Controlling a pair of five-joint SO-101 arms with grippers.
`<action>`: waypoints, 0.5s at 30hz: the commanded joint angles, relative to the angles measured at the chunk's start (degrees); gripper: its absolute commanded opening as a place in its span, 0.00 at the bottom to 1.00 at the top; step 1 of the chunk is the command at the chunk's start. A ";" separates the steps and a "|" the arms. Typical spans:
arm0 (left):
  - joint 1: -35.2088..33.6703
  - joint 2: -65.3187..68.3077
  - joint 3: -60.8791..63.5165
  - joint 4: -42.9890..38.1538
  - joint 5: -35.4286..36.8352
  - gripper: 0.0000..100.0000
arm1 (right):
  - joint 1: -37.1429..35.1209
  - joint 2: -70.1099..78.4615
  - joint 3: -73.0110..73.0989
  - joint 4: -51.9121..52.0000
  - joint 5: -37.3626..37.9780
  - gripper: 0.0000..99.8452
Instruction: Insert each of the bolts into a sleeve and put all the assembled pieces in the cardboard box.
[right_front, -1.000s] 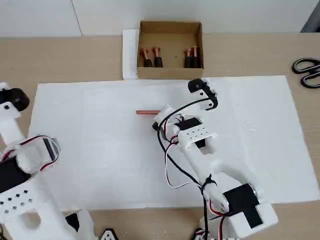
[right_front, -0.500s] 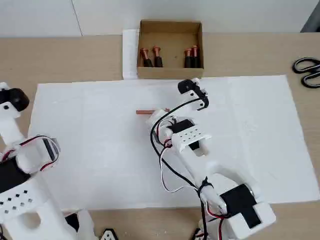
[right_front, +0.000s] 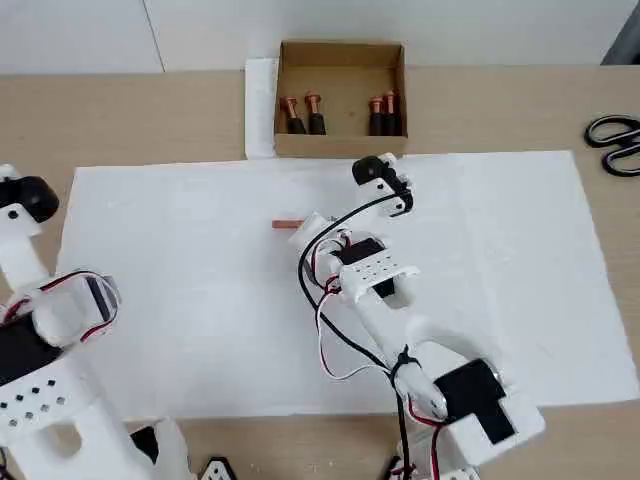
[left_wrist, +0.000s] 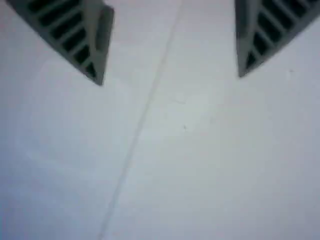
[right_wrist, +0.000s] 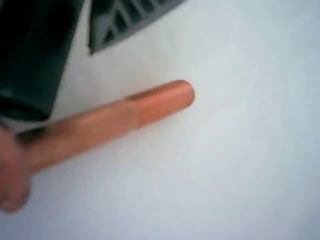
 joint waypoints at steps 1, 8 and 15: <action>-0.09 -0.88 0.04 -0.70 -0.18 0.17 | -0.04 2.07 -2.73 -2.51 0.53 0.17; -0.09 -0.88 0.04 -0.70 -0.18 0.17 | 0.04 3.03 -3.25 -2.42 0.53 0.12; -0.09 -0.88 0.04 -0.70 -0.18 0.17 | 0.31 3.03 -3.25 -2.24 0.53 0.02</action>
